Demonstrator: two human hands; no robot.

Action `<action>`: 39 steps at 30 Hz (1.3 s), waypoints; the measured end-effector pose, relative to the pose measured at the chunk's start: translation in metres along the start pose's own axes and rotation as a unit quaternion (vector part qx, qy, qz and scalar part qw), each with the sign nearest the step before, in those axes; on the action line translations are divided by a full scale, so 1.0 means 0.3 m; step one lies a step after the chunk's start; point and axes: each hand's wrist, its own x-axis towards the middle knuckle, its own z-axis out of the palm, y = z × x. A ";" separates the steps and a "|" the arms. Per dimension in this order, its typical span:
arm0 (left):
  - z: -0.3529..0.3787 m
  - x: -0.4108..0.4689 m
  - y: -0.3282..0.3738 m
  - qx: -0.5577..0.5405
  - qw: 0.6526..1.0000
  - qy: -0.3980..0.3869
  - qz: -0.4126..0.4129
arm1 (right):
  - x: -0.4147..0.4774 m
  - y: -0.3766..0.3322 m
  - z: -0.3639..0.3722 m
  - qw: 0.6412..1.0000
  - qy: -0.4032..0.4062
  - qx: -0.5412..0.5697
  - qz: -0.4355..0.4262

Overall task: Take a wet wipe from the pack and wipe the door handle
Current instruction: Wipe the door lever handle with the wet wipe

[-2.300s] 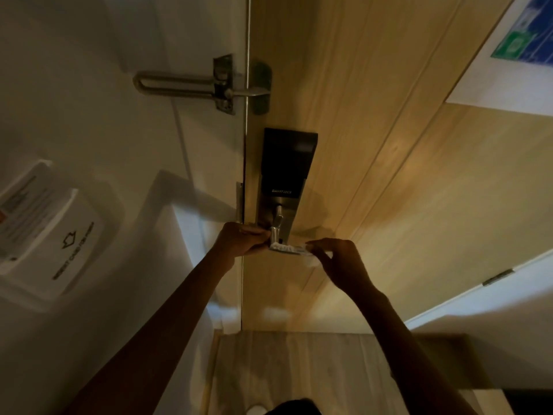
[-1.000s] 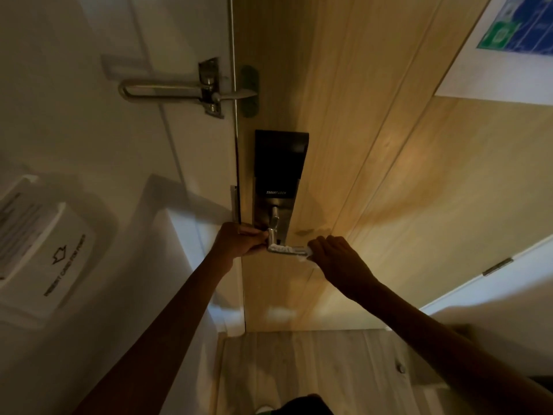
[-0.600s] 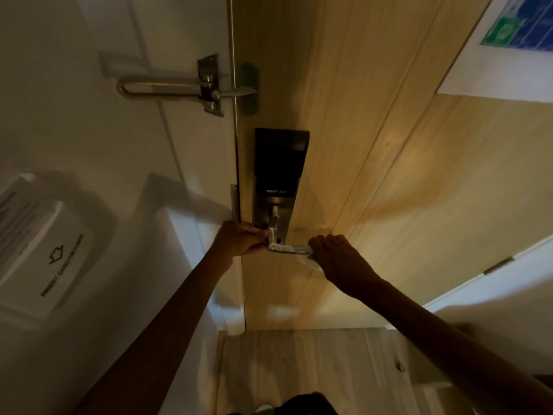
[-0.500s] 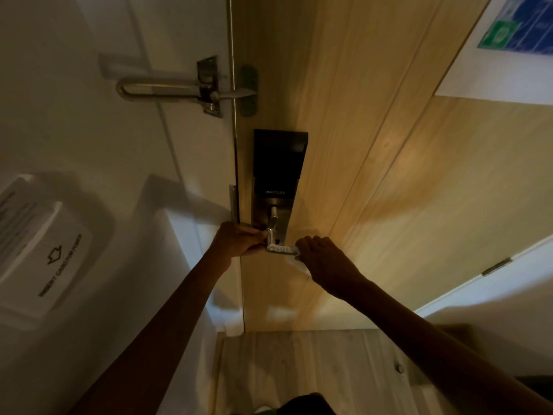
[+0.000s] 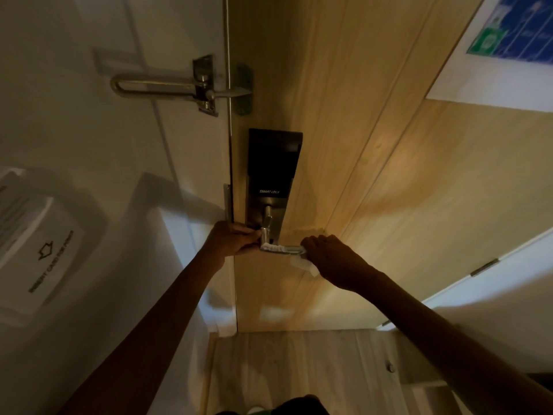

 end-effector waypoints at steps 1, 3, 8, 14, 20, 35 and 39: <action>0.000 0.001 -0.002 0.001 1.000 0.002 0.003 | -0.007 0.012 -0.003 1.000 0.004 -0.003 -0.002; -0.003 0.001 -0.005 0.003 1.000 0.000 0.006 | 0.003 0.002 -0.001 1.000 0.002 -0.001 -0.009; -0.002 0.008 -0.012 -0.004 1.000 0.003 0.008 | 0.037 -0.043 0.017 1.000 -0.017 0.012 -0.016; -0.010 0.024 -0.017 -0.002 1.000 0.001 -0.005 | 0.058 -0.076 0.006 1.000 -0.020 0.013 0.002; -0.012 0.023 -0.026 0.003 1.000 0.002 0.000 | 0.027 -0.027 0.011 1.000 -0.011 0.012 0.012; -0.016 0.014 -0.001 0.014 1.000 -0.025 -0.005 | 0.023 0.005 -0.084 0.979 0.095 0.148 0.101; -0.033 0.016 0.004 0.022 0.998 -0.051 -0.012 | 0.035 -0.029 -0.153 0.946 0.227 0.186 0.138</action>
